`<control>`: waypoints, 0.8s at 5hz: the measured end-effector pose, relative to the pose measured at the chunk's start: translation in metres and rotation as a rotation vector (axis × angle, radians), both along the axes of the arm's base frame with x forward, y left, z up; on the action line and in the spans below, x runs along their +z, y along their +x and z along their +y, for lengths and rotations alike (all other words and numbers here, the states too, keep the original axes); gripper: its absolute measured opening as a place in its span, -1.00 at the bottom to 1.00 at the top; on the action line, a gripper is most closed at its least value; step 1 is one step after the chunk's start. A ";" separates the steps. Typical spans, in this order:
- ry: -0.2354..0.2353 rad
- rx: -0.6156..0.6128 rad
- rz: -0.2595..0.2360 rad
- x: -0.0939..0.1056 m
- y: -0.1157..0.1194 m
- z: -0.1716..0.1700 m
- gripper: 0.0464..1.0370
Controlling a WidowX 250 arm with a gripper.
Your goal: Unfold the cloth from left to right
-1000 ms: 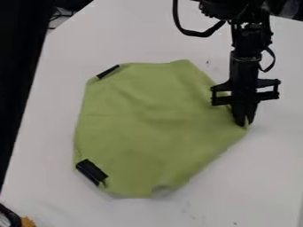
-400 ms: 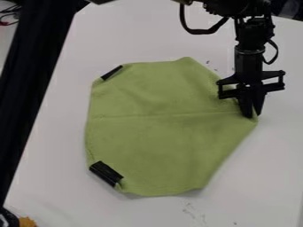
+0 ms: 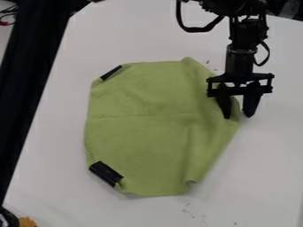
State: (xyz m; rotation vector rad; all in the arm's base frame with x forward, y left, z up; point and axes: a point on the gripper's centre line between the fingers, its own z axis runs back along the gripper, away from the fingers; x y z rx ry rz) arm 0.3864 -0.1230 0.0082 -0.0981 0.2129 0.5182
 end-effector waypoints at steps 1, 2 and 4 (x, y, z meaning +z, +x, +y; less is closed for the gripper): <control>-0.009 0.022 -0.072 0.034 0.003 0.001 0.91; -0.040 0.006 -0.112 0.054 0.003 -0.002 0.93; -0.055 -0.023 -0.136 0.075 0.004 -0.003 0.93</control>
